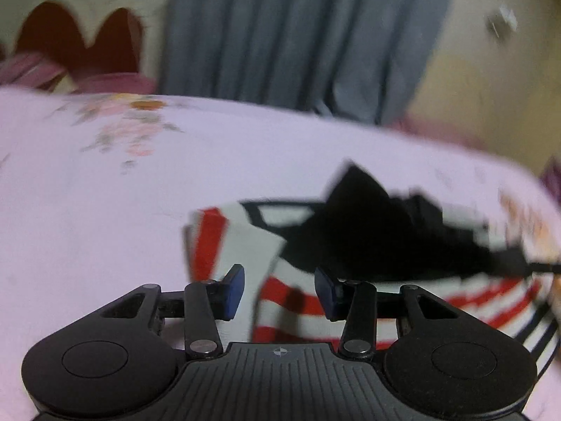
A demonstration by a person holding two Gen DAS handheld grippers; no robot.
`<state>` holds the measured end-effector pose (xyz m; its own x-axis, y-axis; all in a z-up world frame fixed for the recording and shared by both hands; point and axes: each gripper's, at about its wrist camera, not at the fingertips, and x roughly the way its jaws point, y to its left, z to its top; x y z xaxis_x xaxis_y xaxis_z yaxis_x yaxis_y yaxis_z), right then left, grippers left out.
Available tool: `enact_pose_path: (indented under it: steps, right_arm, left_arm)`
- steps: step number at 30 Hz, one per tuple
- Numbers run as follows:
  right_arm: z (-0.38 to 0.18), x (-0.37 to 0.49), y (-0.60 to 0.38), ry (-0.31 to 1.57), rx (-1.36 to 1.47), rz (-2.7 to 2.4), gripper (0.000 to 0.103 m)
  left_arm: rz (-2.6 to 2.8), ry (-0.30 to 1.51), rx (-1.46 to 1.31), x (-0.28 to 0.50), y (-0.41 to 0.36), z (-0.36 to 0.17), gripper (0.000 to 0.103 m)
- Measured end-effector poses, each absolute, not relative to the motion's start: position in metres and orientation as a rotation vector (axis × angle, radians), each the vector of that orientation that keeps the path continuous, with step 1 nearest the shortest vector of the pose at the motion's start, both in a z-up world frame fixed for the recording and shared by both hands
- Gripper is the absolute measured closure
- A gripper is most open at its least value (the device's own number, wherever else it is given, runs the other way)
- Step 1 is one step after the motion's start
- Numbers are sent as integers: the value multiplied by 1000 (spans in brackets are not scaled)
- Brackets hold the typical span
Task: Fold small clothes
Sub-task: 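Lift the hem with both grippers and fold it over toward the black collar, then open both grippers and lay the folded sweater flat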
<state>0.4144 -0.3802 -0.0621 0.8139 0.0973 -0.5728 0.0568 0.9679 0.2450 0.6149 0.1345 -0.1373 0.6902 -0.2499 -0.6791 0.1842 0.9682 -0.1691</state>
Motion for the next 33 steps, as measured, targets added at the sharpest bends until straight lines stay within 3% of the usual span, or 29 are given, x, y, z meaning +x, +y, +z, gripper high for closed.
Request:
enact_pose_path:
  steps: [4, 11, 16, 17, 18, 20, 23, 26, 30, 32, 33]
  right_arm:
    - [-66, 455, -355, 664, 32, -33, 66]
    - [-43, 464, -389, 510, 303, -141, 62]
    - [-62, 479, -373, 640, 206, -68, 61]
    - [-67, 484, -368, 660, 177, -67, 63]
    - [-69, 487, -359, 663, 124, -85, 73]
    - [-69, 492, -349, 655, 39, -108, 97]
    - [-51, 485, -343, 552, 14, -122, 98]
    - [-60, 498, -358, 585, 39, -198, 99]
    - [-72, 509, -366, 645, 57, -230, 95]
    - [-69, 509, -361, 643, 36, -262, 78]
    - [-64, 505, -359, 621, 37, -286, 61]
  left_arm:
    - [-198, 788, 24, 637, 107, -141, 59]
    - [-148, 741, -31, 647, 99, -136, 59]
    - [-146, 787, 24, 659, 87, -152, 59]
    - [-140, 786, 34, 661, 85, -154, 61]
    - [-142, 779, 51, 660, 82, -153, 97]
    - [-124, 723, 45, 652, 81, -148, 100]
    - [-25, 592, -9, 634, 90, -136, 100]
    - [14, 699, -36, 647, 95, -157, 100]
    - [8, 710, -4, 652, 91, -163, 100]
    - [2, 706, 13, 649, 90, -159, 95]
    - [16, 702, 14, 646, 89, -153, 85]
